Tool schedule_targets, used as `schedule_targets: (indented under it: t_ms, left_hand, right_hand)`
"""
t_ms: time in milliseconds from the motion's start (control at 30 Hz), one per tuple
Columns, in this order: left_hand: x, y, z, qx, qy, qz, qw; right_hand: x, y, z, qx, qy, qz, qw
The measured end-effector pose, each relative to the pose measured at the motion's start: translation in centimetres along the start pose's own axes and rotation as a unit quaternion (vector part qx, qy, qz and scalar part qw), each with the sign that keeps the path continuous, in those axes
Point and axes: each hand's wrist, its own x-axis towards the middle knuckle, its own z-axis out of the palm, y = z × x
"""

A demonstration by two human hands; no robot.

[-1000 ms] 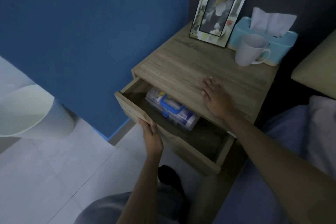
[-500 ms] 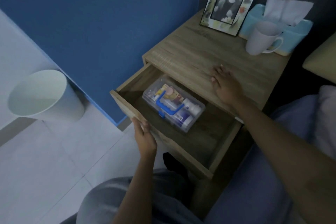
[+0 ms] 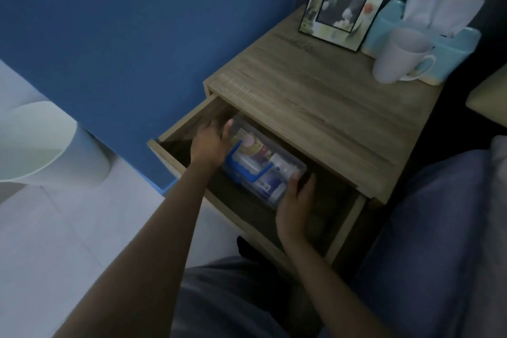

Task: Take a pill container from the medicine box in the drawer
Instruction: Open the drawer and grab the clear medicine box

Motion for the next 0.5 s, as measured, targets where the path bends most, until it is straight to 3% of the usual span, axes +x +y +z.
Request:
schedule_targets:
  t_ms: [133,300,500]
  left_hand:
    - [1.8,-0.1,1.0,0.022,-0.069,-0.075,0.995]
    - [2.4,-0.5,0.9,-0.019,-0.066,-0.102,0.992]
    - [1.6,0.0,-2.2,0.025,-0.009,-0.039,0.999]
  right_hand:
    - [1.9,0.7,1.9,0.064,0.032,0.127,0.989]
    - [1.6,1.1,3.6,0.137,0.057,0.174,0.974]
    - [0.0,-0.5,3.8,0.144,0.029,0.183,0.972]
